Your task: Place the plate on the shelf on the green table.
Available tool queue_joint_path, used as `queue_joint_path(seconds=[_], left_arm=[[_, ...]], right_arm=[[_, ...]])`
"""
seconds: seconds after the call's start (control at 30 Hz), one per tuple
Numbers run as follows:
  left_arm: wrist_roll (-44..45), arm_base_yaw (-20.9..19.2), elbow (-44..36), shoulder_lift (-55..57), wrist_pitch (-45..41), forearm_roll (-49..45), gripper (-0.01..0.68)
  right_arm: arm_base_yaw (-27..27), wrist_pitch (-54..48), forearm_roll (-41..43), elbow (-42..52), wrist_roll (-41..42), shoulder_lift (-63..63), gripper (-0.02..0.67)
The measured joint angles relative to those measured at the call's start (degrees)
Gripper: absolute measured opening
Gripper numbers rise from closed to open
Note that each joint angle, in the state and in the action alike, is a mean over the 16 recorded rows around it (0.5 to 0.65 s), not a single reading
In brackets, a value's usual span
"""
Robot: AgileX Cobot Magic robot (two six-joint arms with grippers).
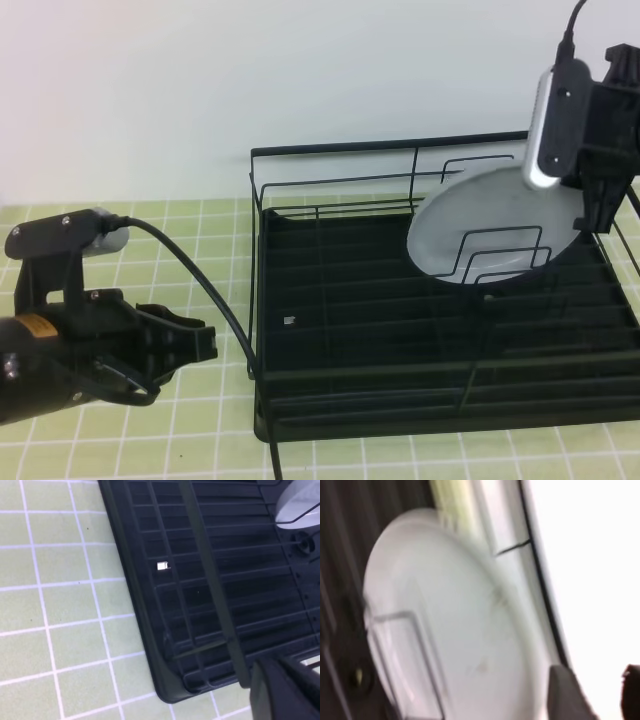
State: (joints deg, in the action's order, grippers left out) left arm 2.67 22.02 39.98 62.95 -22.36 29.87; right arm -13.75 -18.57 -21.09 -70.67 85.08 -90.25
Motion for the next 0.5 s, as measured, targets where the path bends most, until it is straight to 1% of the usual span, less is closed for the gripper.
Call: queue_joint_path(seconds=[0.17,0.37,0.5], left_arm=[[0.0,0.0,0.0,0.0,-0.3,-0.3,-0.002],[0.6,0.0,0.0,0.0,-1.3,-0.5,-0.002],[1.1,0.0,0.0,0.0,-2.6,-0.5,-0.002]], right_arm=[[0.0,0.5,-2.7,0.0,-7.5,3.6,0.171],[0.0,1.2,-5.9,0.1,-22.4,11.4,0.061],[0.0,1.5,-7.1,0.7,-32.2,18.5,0.014]])
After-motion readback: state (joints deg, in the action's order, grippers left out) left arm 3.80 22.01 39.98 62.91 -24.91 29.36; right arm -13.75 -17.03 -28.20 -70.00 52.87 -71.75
